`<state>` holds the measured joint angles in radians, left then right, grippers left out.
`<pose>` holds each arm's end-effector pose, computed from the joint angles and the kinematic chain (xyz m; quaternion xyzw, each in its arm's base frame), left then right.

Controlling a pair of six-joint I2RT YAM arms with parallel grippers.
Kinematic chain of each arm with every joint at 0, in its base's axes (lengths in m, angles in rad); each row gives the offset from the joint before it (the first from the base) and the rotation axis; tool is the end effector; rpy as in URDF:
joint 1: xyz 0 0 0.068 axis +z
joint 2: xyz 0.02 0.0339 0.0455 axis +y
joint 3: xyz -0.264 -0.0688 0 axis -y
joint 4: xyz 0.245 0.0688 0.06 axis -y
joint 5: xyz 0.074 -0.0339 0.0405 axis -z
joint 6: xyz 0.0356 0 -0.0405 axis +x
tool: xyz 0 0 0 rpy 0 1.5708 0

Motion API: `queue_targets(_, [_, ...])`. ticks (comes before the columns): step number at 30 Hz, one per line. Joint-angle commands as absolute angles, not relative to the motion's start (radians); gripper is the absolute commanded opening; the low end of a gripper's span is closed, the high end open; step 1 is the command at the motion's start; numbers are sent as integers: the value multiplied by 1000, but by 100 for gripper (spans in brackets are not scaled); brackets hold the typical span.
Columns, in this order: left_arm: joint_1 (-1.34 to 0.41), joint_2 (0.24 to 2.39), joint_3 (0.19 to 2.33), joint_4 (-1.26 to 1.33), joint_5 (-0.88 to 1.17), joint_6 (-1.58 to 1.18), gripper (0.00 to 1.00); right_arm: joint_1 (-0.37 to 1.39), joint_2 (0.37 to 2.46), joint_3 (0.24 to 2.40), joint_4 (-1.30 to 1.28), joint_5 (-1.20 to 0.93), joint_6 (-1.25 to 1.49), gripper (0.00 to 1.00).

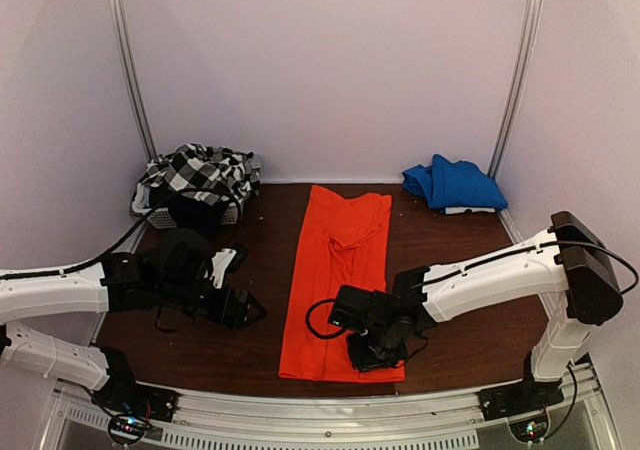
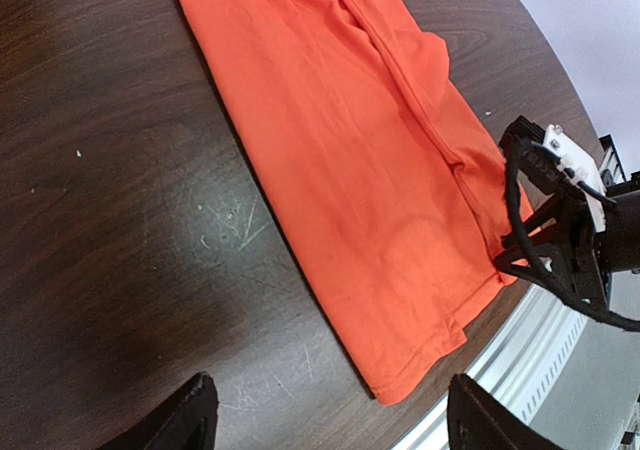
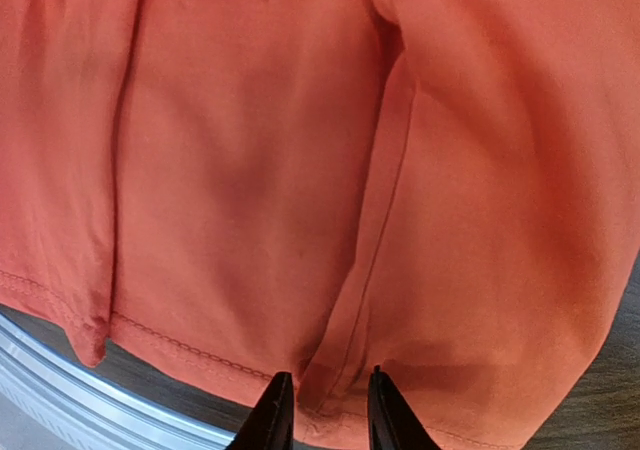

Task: Fold and stack the mixed laundry pile
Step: Smooth out the rectangle-folded T-shirt at the center of the board.

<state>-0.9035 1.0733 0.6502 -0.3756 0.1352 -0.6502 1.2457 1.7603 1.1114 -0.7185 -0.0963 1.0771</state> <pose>0.1313 -0.1744 0.2213 0.1420 0.9137 -0.3080 0.2240 0.1000 0.3075 0.1653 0.0885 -0.9897 -0.1121 0.0036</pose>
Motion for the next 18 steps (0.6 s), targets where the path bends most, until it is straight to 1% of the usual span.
queue_targets(1, [-908, 1069, 646, -366, 132, -659, 80, 1246, 1794, 1120, -712, -72, 1068, 25])
queue_targets(4, [-908, 1074, 651, -366, 133, -657, 80, 1246, 1804, 1126, -707, -75, 1064, 20])
queue_targets(9, [-908, 1091, 662, -365, 134, -649, 80, 1246, 1794, 1164, -730, -76, 1052, 3])
queue_targets(10, [-907, 1093, 664, -364, 133, -648, 80, 1246, 1787, 1174, -741, -74, 1051, 1])
queue_targets(18, [-908, 1112, 660, -342, 147, -646, 80, 1258, 1756, 1201, -761, -114, 1035, 0])
